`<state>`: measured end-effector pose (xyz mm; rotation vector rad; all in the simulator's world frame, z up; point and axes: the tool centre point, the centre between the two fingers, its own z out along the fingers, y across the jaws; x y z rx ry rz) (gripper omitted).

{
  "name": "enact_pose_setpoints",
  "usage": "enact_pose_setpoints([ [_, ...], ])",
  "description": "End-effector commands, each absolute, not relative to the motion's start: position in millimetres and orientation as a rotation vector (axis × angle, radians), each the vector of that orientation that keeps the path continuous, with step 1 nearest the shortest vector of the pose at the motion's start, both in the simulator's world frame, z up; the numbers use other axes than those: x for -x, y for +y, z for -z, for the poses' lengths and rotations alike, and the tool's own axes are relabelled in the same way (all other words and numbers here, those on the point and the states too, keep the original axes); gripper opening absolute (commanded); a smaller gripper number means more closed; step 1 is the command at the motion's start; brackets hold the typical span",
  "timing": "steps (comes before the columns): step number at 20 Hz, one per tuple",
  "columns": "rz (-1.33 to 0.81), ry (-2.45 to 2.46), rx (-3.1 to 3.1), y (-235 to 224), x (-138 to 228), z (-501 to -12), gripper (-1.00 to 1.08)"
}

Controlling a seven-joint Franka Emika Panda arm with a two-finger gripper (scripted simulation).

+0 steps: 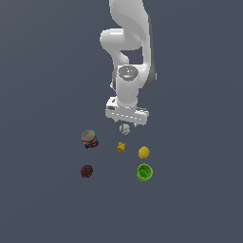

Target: Pick up a designated object from a clutter of objects.

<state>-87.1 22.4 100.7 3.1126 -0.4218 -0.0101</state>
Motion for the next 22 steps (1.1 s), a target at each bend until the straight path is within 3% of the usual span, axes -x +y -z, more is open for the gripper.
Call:
enact_pose_setpoints([
  [1, 0.004, -0.447, -3.109, 21.1, 92.8, -94.0, 1.00],
  [22, 0.001, -0.472, -3.106, 20.0, 100.3, -49.7, 1.00],
])
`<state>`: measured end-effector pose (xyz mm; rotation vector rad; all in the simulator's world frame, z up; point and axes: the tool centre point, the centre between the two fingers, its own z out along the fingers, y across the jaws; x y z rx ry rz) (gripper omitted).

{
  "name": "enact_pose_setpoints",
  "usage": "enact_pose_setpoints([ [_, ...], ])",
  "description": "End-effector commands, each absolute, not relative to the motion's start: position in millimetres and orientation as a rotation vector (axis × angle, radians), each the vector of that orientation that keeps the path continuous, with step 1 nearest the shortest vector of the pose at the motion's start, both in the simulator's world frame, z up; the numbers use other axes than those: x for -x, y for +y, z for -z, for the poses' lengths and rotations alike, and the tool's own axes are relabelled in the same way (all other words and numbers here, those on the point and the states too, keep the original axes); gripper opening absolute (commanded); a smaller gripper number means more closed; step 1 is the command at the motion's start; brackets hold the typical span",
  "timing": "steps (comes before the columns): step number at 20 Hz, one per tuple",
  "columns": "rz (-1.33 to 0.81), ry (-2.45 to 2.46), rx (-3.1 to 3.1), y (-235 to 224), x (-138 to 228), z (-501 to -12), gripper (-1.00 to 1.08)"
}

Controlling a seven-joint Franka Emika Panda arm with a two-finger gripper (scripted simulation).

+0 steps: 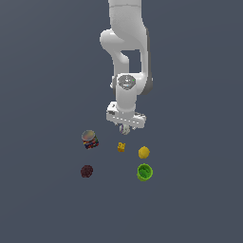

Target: Pick up a designated object from a clutter of objects.

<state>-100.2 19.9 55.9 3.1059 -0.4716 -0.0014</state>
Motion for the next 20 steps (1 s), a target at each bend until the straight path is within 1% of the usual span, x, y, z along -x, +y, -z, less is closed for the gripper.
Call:
enact_pose_setpoints([
  [1, 0.000, -0.473, -3.106, 19.7, 100.4, -46.7, 1.00],
  [7, 0.000, -0.473, -3.106, 19.9, 100.4, -38.1, 1.00],
  [8, 0.000, -0.473, -3.106, 19.9, 100.4, -38.1, -1.00],
  [20, -0.002, -0.471, -3.106, 19.8, 99.8, -39.8, -1.00],
])
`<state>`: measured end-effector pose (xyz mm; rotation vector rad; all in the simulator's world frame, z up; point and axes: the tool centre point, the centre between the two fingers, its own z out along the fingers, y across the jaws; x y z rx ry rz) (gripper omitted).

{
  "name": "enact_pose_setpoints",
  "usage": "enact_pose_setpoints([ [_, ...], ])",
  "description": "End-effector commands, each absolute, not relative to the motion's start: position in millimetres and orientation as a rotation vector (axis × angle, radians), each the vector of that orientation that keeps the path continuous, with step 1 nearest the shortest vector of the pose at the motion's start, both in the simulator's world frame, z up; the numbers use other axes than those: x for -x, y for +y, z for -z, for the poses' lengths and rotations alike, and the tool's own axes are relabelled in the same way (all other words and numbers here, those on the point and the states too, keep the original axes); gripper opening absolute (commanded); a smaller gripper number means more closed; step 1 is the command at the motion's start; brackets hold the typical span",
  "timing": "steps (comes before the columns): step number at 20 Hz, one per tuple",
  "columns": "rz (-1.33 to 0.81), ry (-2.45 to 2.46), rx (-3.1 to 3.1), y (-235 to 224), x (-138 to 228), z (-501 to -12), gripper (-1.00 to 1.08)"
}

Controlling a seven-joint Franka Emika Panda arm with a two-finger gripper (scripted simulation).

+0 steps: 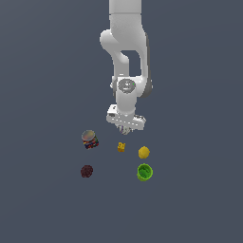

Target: Pick up a designated object from a clutter of objects.

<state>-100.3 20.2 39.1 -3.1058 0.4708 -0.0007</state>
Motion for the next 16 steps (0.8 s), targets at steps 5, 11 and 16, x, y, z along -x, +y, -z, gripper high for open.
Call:
enact_pose_setpoints([
  [5, 0.002, 0.471, 3.106, 13.7, 95.6, -49.1, -1.00],
  [11, 0.002, 0.471, 3.106, -2.2, 84.5, -73.8, -1.00],
  [16, 0.001, 0.471, 3.104, -22.7, 70.2, -105.7, -1.00],
])
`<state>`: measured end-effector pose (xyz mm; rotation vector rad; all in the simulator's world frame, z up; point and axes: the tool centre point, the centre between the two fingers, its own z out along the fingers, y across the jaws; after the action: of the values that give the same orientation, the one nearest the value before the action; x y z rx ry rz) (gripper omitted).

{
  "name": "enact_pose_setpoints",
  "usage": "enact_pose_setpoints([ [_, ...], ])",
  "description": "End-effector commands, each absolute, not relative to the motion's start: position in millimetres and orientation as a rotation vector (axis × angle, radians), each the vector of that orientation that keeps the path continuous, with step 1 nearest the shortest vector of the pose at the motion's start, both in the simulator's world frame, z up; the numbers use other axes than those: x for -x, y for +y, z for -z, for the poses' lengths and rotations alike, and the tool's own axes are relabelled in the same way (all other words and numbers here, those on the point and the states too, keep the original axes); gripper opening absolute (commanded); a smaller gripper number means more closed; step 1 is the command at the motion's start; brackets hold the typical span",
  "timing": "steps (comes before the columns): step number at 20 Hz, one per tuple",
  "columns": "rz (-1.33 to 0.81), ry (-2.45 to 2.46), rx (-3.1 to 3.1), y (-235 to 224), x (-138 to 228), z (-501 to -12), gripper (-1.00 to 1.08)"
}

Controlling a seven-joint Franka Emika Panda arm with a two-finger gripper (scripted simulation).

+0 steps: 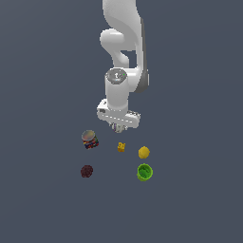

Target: Pick up a designated object from a clutter of objects.

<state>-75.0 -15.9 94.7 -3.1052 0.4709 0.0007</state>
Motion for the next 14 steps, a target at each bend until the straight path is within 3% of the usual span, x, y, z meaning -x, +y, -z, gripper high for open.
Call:
enact_pose_setpoints([
  [1, 0.001, 0.471, 3.104, -27.6, 66.7, -113.3, -1.00],
  [14, 0.001, 0.471, 3.104, -97.4, 16.4, -221.9, -1.00],
])
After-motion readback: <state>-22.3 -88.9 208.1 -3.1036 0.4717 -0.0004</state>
